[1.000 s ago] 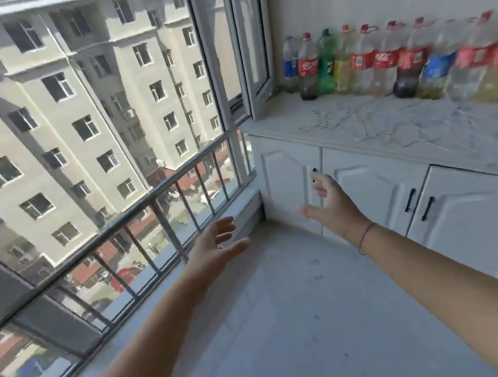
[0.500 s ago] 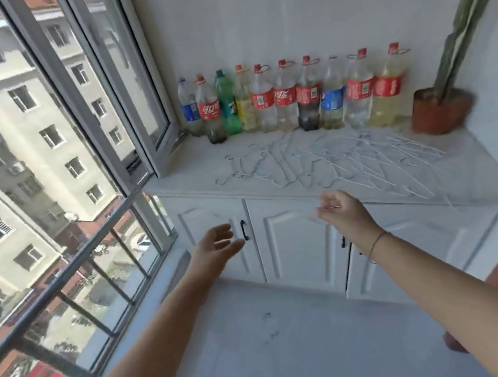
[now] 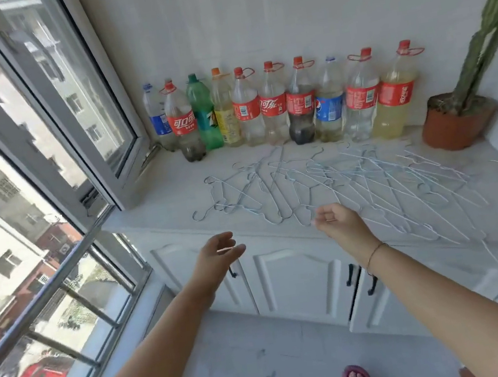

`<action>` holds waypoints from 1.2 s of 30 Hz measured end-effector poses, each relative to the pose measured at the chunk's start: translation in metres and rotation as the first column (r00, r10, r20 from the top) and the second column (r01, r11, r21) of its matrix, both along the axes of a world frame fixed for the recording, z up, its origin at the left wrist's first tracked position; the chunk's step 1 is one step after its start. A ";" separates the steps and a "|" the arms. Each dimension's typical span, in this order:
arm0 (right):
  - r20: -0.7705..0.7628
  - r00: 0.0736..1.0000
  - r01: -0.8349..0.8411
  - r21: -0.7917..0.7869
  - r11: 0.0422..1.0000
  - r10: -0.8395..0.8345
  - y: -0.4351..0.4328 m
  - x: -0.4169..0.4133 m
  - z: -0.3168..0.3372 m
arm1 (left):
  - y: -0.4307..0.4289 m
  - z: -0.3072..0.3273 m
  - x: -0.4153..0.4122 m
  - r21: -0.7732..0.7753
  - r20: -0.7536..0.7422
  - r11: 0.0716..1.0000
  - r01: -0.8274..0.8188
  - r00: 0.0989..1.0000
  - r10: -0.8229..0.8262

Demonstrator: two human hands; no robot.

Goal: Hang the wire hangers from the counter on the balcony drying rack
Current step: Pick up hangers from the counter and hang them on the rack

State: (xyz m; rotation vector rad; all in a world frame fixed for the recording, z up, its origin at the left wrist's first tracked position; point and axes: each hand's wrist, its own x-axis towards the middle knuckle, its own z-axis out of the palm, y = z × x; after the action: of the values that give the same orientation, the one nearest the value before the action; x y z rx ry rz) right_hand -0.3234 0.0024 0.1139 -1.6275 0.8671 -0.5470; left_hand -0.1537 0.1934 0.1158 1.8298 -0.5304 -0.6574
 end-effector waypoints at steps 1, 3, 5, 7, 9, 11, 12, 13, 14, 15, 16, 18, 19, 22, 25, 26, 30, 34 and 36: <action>-0.009 1.000 -0.026 0.007 1.000 0.026 -0.012 0.015 -0.005 | -0.012 -0.004 0.010 0.000 -0.016 1.000 -0.018 1.000 0.018; -0.021 0.996 -0.087 0.032 0.996 0.088 -0.036 0.048 -0.017 | -0.034 -0.013 0.030 -0.002 -0.059 0.998 -0.057 0.997 0.057; -0.041 0.987 -0.150 0.056 0.987 0.153 -0.059 0.079 -0.027 | -0.056 -0.023 0.050 -0.004 -0.123 0.995 -0.102 0.987 0.100; -0.070 0.975 -0.204 0.067 0.977 0.209 -0.078 0.110 -0.037 | -0.077 -0.033 0.067 0.008 -0.188 0.990 -0.141 0.972 0.140; -0.092 0.961 -0.254 0.090 0.963 0.262 -0.097 0.138 -0.048 | -0.095 -0.043 0.081 0.009 -0.258 0.980 -0.199 0.946 0.195; -0.117 0.941 -0.306 0.108 0.946 0.318 -0.114 0.164 -0.056 | -0.112 -0.052 0.094 -0.003 -0.316 0.964 -0.266 0.915 0.251; -0.133 0.933 -0.321 0.119 0.940 0.335 -0.122 0.177 -0.061 | -0.119 -0.056 0.101 -0.003 -0.342 0.954 -0.299 0.897 0.280; -0.144 0.927 -0.331 0.123 0.935 0.347 -0.129 0.188 -0.065 | -0.125 -0.061 0.108 0.001 -0.367 0.945 -0.328 0.878 0.306; -0.150 0.923 -0.339 0.124 0.933 0.356 -0.135 0.199 -0.070 | -0.131 -0.067 0.116 0.005 -0.392 0.934 -0.356 0.859 0.330; -0.155 0.920 -0.343 0.120 0.932 0.359 -0.140 0.209 -0.075 | -0.136 -0.073 0.124 0.009 -0.415 0.925 -0.380 0.840 0.349; -0.163 0.920 -0.342 0.118 0.932 0.357 -0.146 0.220 -0.079 | -0.142 -0.078 0.133 0.009 -0.439 0.916 -0.401 0.822 0.364; -0.176 0.922 -0.329 0.116 0.937 0.346 -0.159 0.242 -0.086 | -0.154 -0.087 0.152 0.002 -0.485 0.901 -0.435 0.787 0.381; -0.181 0.924 -0.321 0.114 0.940 0.337 -0.166 0.252 -0.089 | -0.159 -0.091 0.162 -0.002 -0.506 0.896 -0.444 0.773 0.382; -0.191 0.938 -0.270 0.122 0.955 0.290 -0.187 0.282 -0.095 | -0.173 -0.099 0.188 -0.004 -0.573 0.890 -0.456 0.730 0.371; -0.175 0.961 -0.182 0.186 0.965 0.215 -0.207 0.307 -0.100 | -0.184 -0.108 0.210 0.004 -0.634 0.879 -0.476 0.679 0.371; -0.169 0.965 -0.168 0.198 0.966 0.202 -0.213 0.314 -0.103 | -0.188 -0.111 0.217 0.004 -0.647 0.876 -0.482 0.667 0.370; -0.186 0.962 -0.156 0.217 0.964 0.198 -0.231 0.338 -0.116 | -0.199 -0.118 0.235 0.012 -0.682 0.862 -0.506 0.626 0.377; -0.248 0.948 -0.136 0.246 0.960 0.198 -0.238 0.352 -0.129 | -0.205 -0.124 0.247 0.046 -0.711 0.839 -0.542 0.573 0.409; -0.245 0.947 -0.139 0.273 0.952 0.209 -0.238 0.356 -0.132 | -0.206 -0.125 0.251 0.076 -0.720 0.814 -0.576 0.533 0.445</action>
State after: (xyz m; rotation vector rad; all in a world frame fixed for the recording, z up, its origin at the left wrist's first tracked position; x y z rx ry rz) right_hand 0.0323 -0.2355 -0.0184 -1.5440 0.9388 -0.0818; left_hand 0.0974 -0.0131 -0.0095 1.2989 0.4739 -0.8025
